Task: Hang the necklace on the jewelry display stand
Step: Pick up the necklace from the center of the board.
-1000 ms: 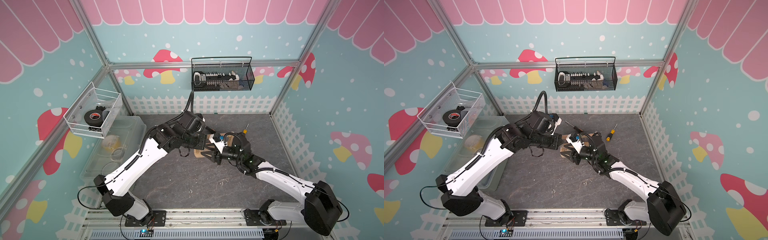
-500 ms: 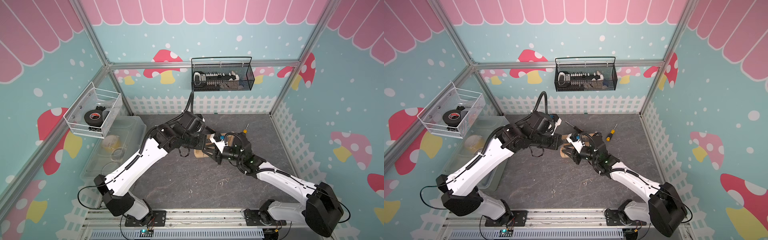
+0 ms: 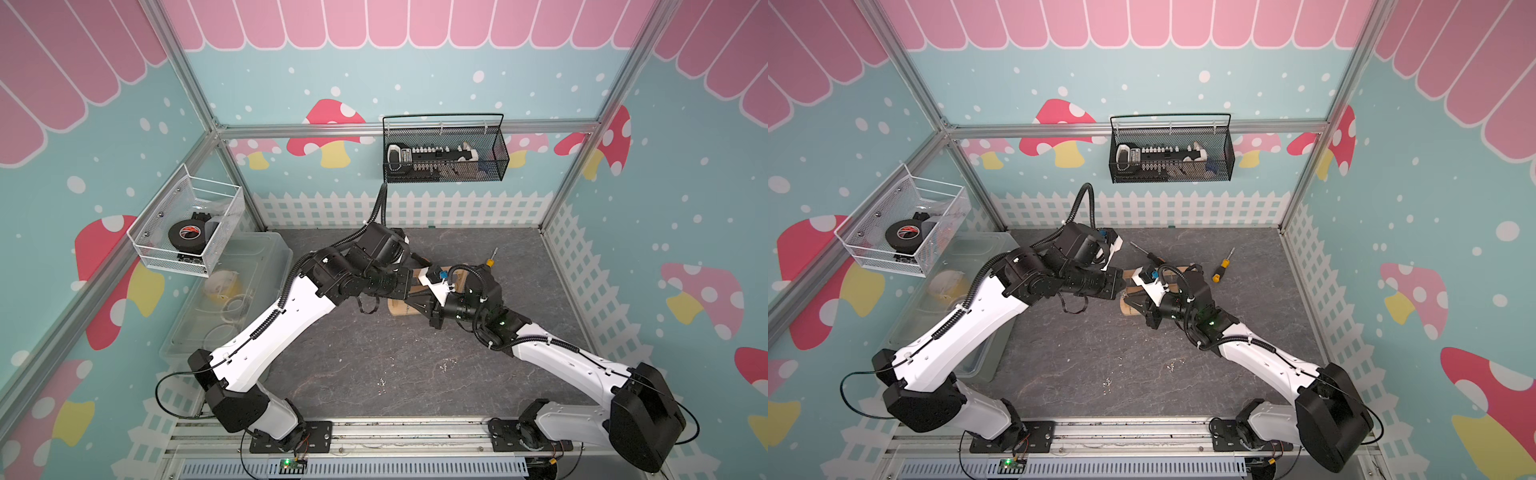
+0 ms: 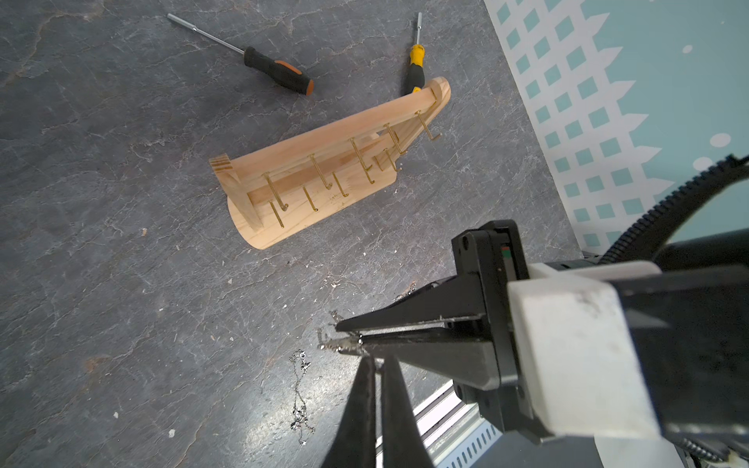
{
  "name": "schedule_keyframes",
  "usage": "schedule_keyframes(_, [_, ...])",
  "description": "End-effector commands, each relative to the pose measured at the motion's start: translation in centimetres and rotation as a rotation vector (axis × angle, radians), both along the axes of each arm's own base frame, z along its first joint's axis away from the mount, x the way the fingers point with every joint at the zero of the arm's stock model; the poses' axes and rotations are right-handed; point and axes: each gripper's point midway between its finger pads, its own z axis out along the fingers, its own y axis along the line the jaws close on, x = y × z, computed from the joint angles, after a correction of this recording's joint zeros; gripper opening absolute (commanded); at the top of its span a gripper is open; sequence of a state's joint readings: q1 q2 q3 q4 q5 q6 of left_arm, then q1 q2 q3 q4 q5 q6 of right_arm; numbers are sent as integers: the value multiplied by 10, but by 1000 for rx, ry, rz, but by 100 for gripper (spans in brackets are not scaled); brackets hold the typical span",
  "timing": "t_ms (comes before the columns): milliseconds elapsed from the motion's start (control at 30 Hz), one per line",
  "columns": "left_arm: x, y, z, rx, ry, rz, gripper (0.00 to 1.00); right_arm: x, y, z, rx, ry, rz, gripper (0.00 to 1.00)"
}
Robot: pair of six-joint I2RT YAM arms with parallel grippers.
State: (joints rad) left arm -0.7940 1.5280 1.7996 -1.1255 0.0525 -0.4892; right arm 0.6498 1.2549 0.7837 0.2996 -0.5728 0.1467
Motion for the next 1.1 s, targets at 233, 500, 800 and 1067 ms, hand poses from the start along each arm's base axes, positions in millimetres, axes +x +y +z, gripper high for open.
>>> schedule_keyframes(233, [3, 7, -5, 23, 2, 5, 0, -9, 10, 14, 34, -23, 71, 1])
schedule_keyframes(500, [16, 9, -17, 24, 15, 30, 0, -23, 11, 22, 72, 8, 130, 0])
schedule_keyframes(800, [15, 0, -34, 6, 73, -4, 18, -23, 15, 27, 127, 131, 135, 0])
schedule_keyframes(1067, [17, 9, -30, 9, 49, 17, 54, -21, 20, 30, 159, 207, 142, 0])
